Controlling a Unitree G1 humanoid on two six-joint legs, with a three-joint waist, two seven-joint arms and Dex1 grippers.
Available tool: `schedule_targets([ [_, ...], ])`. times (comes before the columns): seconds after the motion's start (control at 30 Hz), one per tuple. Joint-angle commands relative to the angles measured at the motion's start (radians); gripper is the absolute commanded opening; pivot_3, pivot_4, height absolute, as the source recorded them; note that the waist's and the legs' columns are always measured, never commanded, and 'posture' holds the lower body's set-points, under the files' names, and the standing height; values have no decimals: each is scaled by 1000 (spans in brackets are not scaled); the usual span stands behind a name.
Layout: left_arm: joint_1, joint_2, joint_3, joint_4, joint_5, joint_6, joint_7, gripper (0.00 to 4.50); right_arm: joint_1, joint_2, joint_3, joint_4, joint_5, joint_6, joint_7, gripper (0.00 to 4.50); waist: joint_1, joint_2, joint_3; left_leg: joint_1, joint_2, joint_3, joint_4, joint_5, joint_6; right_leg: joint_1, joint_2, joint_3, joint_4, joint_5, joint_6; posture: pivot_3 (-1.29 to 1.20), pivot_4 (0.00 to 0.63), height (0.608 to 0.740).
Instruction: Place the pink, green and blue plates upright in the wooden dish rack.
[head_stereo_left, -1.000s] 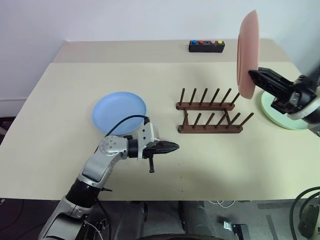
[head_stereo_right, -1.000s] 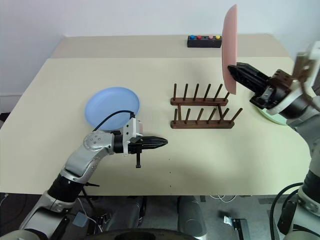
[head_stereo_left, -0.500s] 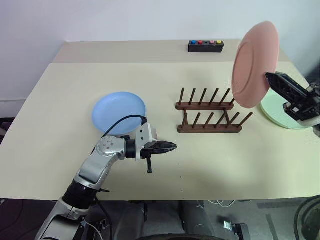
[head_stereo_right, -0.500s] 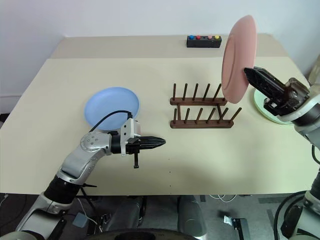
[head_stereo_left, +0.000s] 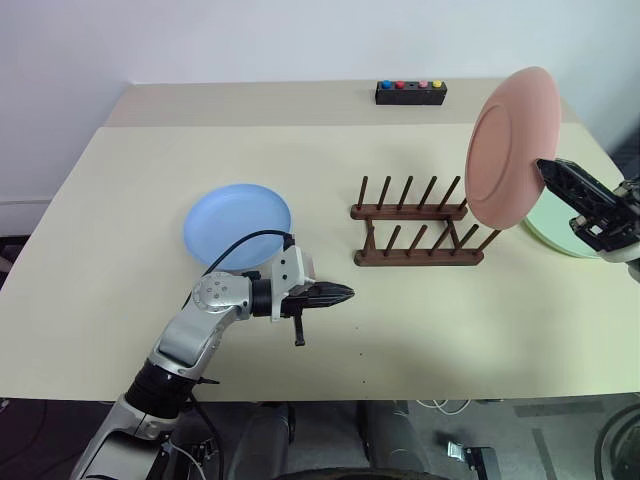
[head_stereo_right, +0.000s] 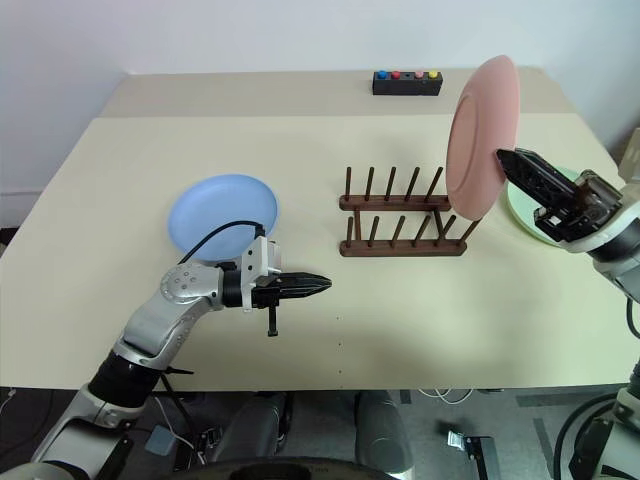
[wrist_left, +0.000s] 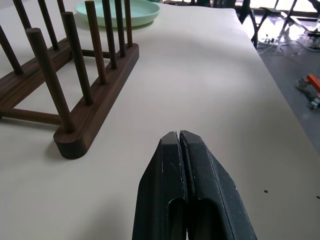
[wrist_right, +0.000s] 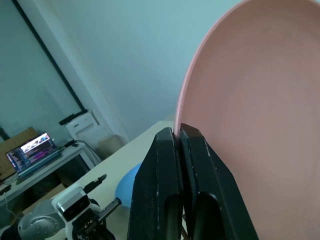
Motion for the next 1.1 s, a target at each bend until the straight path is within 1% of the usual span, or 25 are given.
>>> schedule_targets([
  [0.03,-9,-2,10,-16,-7,-12,-4,0,-7,-28,-28,7,5,-5,27,21,0,0,0,0,0,0,0,0,0,0,0,0,0,0,0,0,150,740],
  [0.53,-9,1,11,-12,-2,-20,-4,0,-78,-59,37,152,-71,5,104,21,0,0,0,0,0,0,0,0,0,0,0,0,0,0,0,0,150,740],
  [0.87,6,6,15,-29,-2,-14,10,0,-99,-51,55,178,-100,27,113,21,0,0,0,0,0,0,0,0,0,0,0,0,0,0,0,0,150,740],
  [0.9,7,7,16,-31,-3,-13,11,0,-100,-49,54,178,-102,29,109,578,0,0,0,0,0,0,0,0,0,0,0,0,0,0,0,0,150,740],
  [0.93,6,7,16,-32,-3,-13,12,0,-100,-47,53,177,-104,30,106,788,0,0,0,0,0,0,0,0,0,0,0,0,0,0,0,0,150,740],
  [0.97,6,7,16,-33,-3,-12,12,0,-100,-46,52,176,-105,31,105,1168,0,0,0,0,0,0,0,0,0,0,0,0,0,0,0,0,150,740],
  [1.1,4,8,14,-40,-4,-6,15,0,-89,-41,30,162,-115,18,86,2986,0,0,0,0,0,0,0,0,0,0,0,0,0,0,0,0,150,740],
])
